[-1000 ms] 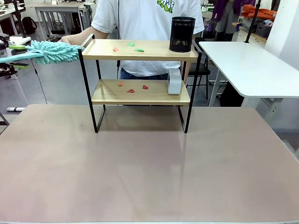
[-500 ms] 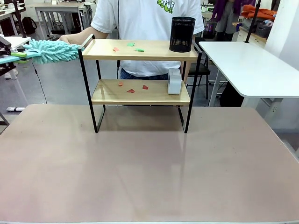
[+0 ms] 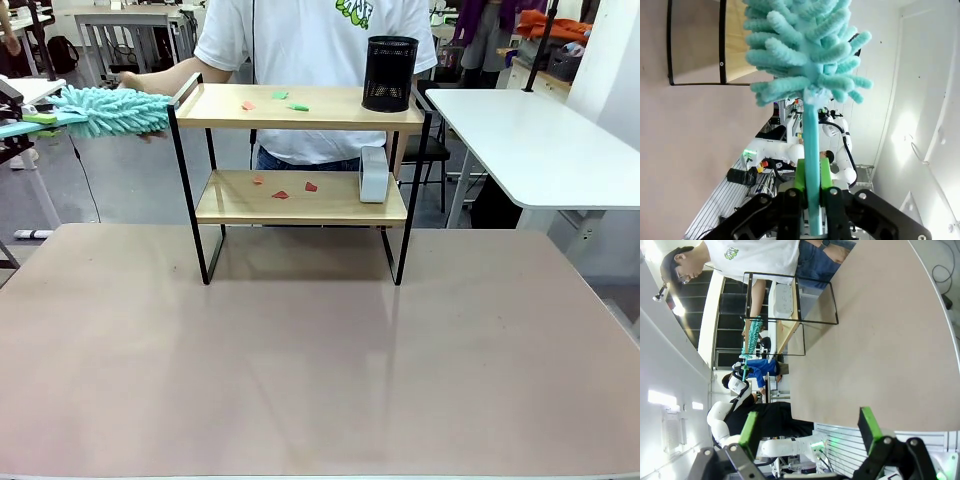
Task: Clean the shelf.
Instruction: Pick up the Duster from the human.
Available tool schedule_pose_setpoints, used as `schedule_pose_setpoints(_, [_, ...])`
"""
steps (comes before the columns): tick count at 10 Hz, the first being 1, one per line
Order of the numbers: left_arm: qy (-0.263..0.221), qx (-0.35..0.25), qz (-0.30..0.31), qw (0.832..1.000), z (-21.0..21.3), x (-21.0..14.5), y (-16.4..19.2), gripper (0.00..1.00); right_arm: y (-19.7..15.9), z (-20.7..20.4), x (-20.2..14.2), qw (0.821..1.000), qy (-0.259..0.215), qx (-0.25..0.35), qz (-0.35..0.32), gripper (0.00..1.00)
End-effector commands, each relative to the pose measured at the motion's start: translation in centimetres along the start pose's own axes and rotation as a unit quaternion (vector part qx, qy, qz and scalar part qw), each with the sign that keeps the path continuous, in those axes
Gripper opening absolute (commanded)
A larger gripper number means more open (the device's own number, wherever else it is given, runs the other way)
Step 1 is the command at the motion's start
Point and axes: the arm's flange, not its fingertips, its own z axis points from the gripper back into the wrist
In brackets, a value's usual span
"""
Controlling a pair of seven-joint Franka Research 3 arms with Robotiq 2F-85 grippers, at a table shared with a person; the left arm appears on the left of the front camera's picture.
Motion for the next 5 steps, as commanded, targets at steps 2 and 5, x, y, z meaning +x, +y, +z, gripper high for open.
schedule_pose_setpoints(2, [0.021,0.044,-0.125,0.991,1.7,-4.3,-2.7,0.0,0.2,-0.1,0.2,1.0,-0.008,0.014,0.014,1.0])
schedule_pose_setpoints(5, [-0.033,0.147,-0.27,0.951,5.1,-11.4,-4.2,0.0,0.2,-0.1,0.2,1.0,-0.008,0.014,0.014,1.0])
